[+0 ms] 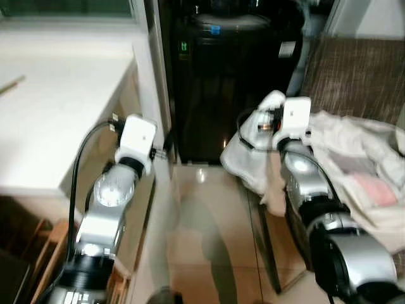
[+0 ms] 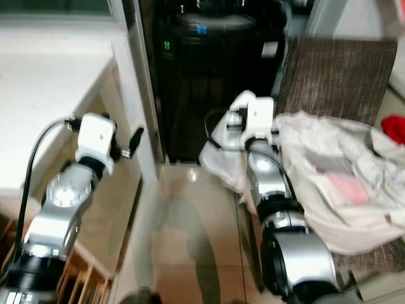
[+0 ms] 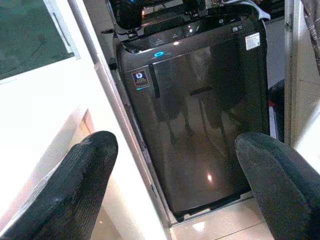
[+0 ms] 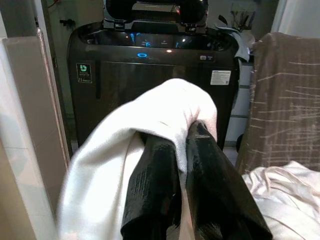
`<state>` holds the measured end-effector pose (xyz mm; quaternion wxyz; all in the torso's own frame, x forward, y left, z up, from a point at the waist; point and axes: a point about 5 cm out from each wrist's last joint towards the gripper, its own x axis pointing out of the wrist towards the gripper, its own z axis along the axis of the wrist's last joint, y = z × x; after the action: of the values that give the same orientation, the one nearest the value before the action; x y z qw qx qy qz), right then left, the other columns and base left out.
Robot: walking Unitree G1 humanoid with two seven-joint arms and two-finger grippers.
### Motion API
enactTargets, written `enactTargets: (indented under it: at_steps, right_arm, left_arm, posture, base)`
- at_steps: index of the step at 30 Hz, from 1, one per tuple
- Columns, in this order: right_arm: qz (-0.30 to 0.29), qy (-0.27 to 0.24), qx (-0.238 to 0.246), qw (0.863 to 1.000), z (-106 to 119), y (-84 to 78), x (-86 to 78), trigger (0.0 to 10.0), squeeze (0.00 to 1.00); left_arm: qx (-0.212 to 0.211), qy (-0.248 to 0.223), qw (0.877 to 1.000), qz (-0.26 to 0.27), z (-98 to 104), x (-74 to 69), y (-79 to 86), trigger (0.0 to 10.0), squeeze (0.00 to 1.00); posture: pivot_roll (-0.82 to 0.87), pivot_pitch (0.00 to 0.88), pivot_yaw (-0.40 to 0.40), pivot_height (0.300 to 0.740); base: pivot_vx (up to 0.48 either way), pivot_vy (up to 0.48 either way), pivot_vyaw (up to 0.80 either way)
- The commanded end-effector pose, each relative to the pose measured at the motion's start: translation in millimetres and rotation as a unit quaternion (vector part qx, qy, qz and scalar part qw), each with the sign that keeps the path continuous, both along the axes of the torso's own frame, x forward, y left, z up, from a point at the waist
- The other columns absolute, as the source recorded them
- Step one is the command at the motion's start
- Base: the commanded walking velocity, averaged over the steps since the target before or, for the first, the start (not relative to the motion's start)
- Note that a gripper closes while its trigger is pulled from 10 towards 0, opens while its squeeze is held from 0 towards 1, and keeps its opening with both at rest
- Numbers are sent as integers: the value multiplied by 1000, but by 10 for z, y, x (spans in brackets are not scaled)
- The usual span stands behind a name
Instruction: Clothes washing
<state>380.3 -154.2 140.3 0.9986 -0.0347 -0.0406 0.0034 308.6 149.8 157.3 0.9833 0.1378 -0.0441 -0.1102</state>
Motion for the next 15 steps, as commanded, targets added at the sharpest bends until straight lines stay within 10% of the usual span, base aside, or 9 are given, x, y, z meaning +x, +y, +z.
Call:
enactTargets:
  at_steps: [1,15]
  right_arm:
    - [-5,-26,1,1000,122,-47,15,0,0]
    - [-13,-17,13,1000,-20,-35,-83,0,0]
  left_arm:
    - [0,-2,1000,-6,11,8,-64,10000,0]
    - [5,7,1000,0,-66,-12,-18,10000,0]
  posture:
    - [-59,0,25,740]
    - [-49,0,10,740]
  base:
    - [0,0,0]
    - [0,0,0]
